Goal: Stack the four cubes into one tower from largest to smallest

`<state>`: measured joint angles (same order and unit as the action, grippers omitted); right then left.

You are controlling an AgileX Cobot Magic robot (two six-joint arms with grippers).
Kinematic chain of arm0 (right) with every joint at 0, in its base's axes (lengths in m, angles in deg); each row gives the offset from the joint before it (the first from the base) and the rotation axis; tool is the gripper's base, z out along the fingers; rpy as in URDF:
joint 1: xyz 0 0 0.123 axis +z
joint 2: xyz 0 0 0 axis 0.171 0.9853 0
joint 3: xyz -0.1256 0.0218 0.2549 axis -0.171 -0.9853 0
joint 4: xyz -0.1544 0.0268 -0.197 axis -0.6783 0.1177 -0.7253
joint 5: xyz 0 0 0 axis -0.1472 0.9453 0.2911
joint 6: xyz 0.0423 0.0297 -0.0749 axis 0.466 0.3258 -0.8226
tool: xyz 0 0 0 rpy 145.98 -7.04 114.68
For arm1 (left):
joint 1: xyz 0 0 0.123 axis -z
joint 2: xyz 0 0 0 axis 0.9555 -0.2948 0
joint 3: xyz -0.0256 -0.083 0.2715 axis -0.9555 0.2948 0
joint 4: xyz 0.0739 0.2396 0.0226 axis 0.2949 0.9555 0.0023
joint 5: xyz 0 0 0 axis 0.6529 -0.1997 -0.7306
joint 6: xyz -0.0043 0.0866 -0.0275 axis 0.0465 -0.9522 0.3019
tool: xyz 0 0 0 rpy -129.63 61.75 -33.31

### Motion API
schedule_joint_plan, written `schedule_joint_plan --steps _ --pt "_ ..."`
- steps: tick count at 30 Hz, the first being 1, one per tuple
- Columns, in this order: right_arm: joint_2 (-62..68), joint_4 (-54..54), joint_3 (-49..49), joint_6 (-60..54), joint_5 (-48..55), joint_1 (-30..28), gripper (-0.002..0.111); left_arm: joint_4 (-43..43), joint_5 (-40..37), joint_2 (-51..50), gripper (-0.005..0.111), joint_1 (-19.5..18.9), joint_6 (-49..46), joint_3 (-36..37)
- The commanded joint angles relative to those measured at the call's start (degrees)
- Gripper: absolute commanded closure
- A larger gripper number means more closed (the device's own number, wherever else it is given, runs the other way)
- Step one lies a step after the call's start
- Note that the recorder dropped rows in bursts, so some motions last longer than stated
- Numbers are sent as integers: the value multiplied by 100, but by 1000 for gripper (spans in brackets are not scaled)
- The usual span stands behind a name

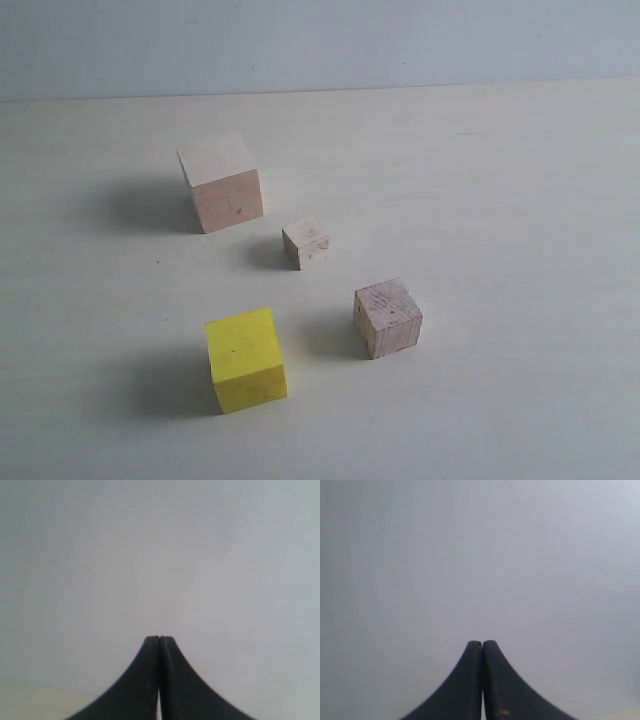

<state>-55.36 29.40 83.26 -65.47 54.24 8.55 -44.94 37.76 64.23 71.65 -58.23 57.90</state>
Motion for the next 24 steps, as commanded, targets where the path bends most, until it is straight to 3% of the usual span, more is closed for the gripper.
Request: schedule_joint_plan --steps 1,5,12,18,24 --pt "-28 -314 448 395 -81 -35 108 540 -205 -237 107 31 577 -454" --pt "313 -705 1049 618 422 -35 108 1414 -218 -920 107 42 1375 -957" --pt "1219 -1619 1681 1431 556 732 108 3056 -196 -2411 107 417 2704 -1981" --pt "2202 -1855 2035 1740 1022 1505 108 5365 -157 -3780 107 1339 4555 -2775" --pt "3304 -1855 2381 1740 1617 2256 108 6530 -217 -5156 107 2009 5644 -3117"
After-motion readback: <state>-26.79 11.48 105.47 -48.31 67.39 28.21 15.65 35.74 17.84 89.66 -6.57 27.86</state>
